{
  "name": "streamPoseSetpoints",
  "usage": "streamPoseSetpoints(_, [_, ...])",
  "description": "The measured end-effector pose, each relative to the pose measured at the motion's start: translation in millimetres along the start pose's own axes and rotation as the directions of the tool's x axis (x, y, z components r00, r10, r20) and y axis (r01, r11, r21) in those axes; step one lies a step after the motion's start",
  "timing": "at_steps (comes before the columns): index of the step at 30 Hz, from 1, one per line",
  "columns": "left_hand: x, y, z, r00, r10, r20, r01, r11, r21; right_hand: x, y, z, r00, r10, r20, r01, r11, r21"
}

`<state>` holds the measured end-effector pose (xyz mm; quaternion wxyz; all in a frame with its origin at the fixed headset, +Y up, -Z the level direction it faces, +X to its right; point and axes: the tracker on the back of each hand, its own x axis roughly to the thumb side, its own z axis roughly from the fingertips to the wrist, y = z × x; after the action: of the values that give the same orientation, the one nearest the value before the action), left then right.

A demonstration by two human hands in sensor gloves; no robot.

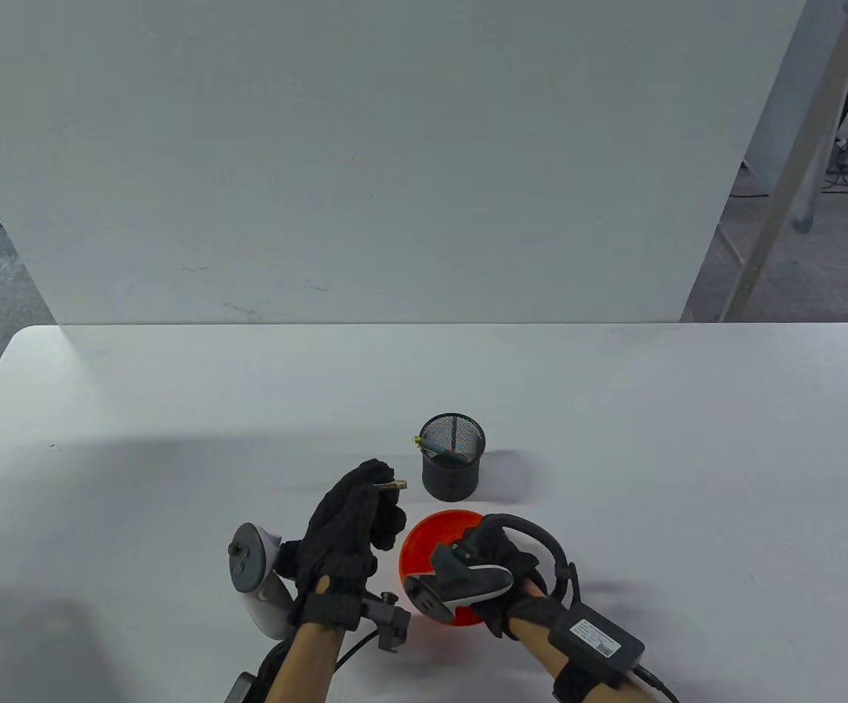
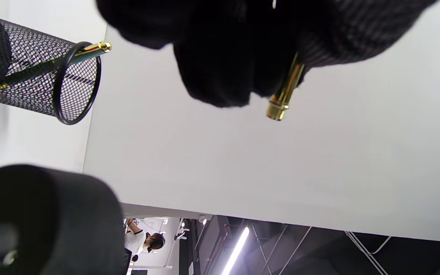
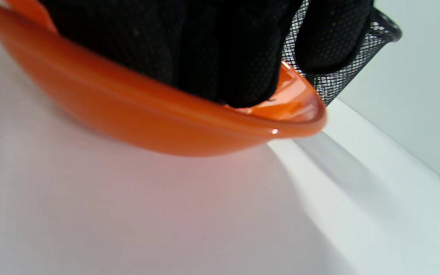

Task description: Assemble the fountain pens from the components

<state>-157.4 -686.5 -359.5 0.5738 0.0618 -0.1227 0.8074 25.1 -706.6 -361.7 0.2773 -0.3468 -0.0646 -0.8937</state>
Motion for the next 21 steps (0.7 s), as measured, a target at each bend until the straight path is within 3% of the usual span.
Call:
streamPoseSetpoints(6, [-0.2,0.4,0.0,1.0,0.005,-0.004,-0.005,1.0,0.004,4.7,-0.5,-3.1,0.999,0.035,0.016,-0.035,0.999,0.022])
streamPoseSetpoints(21, [-0.5,2.1,-2.2,1.0,0.019,-0.007,-0.019,1.0,0.0,-11.1,-6.8,-2.9,0.998,-0.066,-0.017,0.068,0.985,0.161])
